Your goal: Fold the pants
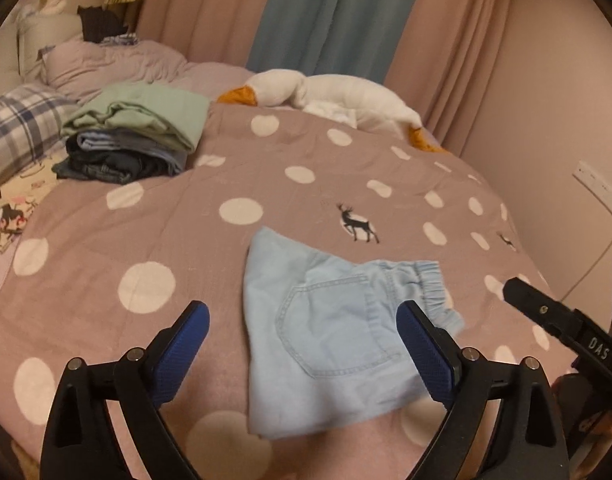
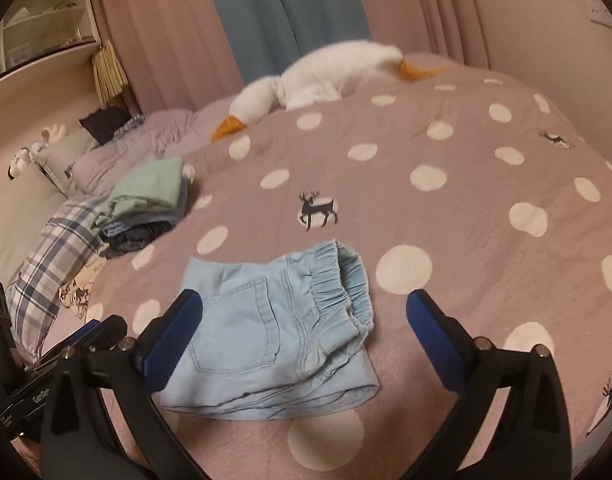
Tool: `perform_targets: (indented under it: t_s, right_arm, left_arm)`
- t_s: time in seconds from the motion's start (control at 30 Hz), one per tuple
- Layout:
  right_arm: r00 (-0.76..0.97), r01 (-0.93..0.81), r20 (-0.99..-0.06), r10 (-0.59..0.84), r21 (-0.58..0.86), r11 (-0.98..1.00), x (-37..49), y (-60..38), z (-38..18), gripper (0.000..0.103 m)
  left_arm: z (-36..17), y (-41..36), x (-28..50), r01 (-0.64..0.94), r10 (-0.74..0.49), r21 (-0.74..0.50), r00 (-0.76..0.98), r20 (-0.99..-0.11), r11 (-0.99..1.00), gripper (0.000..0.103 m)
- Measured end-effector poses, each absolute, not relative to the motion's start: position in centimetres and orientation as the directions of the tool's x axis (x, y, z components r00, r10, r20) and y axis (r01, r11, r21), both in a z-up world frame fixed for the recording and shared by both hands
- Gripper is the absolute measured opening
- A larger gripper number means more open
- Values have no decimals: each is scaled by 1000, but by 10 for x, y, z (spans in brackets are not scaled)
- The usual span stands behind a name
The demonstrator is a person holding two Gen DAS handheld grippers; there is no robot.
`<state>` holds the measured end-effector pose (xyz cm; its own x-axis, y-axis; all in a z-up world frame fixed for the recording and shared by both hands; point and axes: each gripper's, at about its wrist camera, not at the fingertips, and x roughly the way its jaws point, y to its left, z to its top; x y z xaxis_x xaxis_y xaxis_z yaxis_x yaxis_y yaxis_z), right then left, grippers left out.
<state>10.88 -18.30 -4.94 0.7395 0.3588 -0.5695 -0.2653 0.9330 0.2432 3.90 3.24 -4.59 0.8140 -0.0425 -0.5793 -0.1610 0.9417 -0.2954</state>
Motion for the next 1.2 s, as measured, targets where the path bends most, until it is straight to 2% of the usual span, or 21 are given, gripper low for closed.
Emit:
perform_targets:
  t_s: [0.13,0.53,1.2]
  right_arm:
    - [730,-266,-582,359,242,933,103,-181,-57,103]
    - [714,-268,-617,332,197,943,98,-172,-69,103]
    - [706,-271,-632,319,175,946,96,-164,-74,103]
  left_arm:
    - [-45,27,38,-171,-32,-285,807,-590,943,99]
    - [-57,21,33,-209,22,-216,766,-643,954,99]
    - [-59,21,28,-203,9,-226,762,-648,953,99]
